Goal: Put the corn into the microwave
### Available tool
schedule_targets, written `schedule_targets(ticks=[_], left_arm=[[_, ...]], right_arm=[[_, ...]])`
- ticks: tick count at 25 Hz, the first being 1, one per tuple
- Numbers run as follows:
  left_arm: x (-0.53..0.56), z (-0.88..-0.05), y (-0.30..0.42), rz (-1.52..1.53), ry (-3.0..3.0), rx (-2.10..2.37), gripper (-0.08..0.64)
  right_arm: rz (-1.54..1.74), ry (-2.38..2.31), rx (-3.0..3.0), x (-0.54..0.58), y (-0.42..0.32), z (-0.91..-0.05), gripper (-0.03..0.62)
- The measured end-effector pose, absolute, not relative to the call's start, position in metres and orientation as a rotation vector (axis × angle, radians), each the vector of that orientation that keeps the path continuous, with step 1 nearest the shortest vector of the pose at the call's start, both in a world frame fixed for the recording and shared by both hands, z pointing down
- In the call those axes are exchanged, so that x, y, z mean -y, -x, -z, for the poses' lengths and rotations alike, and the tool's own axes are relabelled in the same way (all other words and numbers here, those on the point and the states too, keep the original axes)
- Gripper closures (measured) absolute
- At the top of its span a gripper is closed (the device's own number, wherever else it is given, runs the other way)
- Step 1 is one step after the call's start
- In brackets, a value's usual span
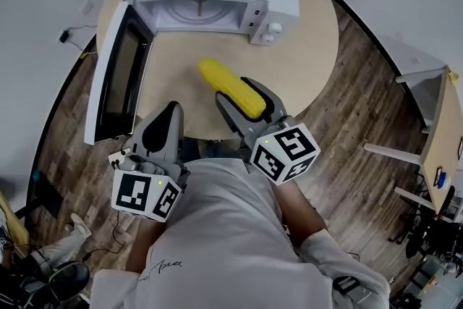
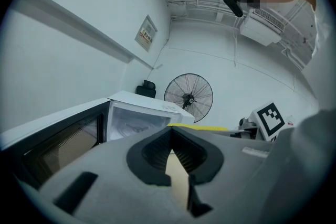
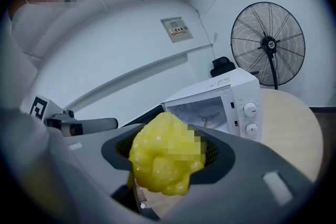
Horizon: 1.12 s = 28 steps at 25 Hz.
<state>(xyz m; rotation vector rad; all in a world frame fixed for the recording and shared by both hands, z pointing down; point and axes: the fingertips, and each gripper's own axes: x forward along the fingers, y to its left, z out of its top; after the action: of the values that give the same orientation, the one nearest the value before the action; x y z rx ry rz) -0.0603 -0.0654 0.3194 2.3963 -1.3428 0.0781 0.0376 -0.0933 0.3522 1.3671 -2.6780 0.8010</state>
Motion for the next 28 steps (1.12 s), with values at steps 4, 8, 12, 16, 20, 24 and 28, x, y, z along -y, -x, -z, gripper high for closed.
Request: schedule_targets(ticks=[4, 8, 12, 16, 20, 24, 28], left_arm=[[0.073, -0.320, 0.066, -0.071, -2.385, 1.347, 0.571], [0.078, -0.319, 0.066, -0.104, -2.394, 1.347, 0.571], [0.082, -0.320, 0.069, -0.114, -2.387, 1.351, 0.571], [0.086, -0.325, 0.072, -0.123, -2.380, 1.346, 0.571], [0.090, -0.325, 0.075, -0.122, -2.375, 1.351, 0.571], [0.093, -0.327, 0.079, -0.126, -2.363, 1.353, 0.571], [0.095, -0.332, 0.082, -0.145, -2.355, 1.349, 0.571]], right_arm=[[-0.818, -1.390, 2.670, 0.105, -0.039, -0.358, 0.330], [-0.840, -1.393, 2.666, 0.114, -0.039, -0.362, 0.330], [-0.839, -1.402, 2.655, 0.128, -0.038, -0.368, 0.330], [-0.843, -1.411, 2.640, 0.139, -0.035, -0.376, 0.330], [-0.849, -1.420, 2.625, 0.149, -0.033, -0.383, 0.330], [-0.848, -1.426, 2.607, 0.160, -0.032, -0.391, 0.330], [-0.863, -1.441, 2.585, 0.170, -0.029, -0.400, 0.330]])
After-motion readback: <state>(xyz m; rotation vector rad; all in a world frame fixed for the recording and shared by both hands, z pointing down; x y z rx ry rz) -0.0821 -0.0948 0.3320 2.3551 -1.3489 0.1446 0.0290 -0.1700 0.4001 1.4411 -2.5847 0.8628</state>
